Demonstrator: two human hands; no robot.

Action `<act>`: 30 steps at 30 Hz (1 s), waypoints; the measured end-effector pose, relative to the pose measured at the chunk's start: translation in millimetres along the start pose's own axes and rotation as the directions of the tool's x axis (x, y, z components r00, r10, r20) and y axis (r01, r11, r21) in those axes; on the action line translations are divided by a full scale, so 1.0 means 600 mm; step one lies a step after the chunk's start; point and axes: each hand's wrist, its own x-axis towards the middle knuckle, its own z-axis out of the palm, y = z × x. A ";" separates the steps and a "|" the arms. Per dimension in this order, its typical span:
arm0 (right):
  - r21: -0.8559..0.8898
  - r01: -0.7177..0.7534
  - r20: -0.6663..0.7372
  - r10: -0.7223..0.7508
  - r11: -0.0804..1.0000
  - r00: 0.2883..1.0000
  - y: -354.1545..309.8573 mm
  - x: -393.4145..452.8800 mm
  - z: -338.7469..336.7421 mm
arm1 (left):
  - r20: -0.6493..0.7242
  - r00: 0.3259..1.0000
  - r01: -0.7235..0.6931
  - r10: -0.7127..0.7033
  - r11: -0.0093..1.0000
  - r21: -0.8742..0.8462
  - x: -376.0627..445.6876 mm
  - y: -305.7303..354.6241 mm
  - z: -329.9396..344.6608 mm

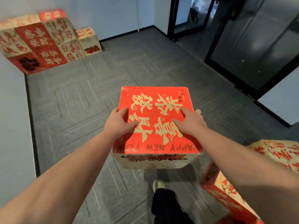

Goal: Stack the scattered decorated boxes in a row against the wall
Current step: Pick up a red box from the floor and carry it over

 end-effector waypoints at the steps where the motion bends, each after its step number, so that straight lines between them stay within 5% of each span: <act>1: 0.003 0.016 0.012 -0.016 1.000 1.000 -0.016 0.037 0.004 | -0.004 1.000 0.016 -0.016 1.000 -0.001 0.031 -0.006 -0.003; 16: -0.023 0.266 0.136 -0.261 0.964 0.956 -0.488 0.565 -0.013 | -0.168 0.961 0.216 -0.220 0.976 -0.038 0.562 -0.142 -0.258; 30: -0.098 0.218 0.091 -0.209 0.971 0.974 -0.901 1.037 0.007 | -0.138 0.967 0.208 -0.213 0.977 -0.050 1.132 -0.272 -0.510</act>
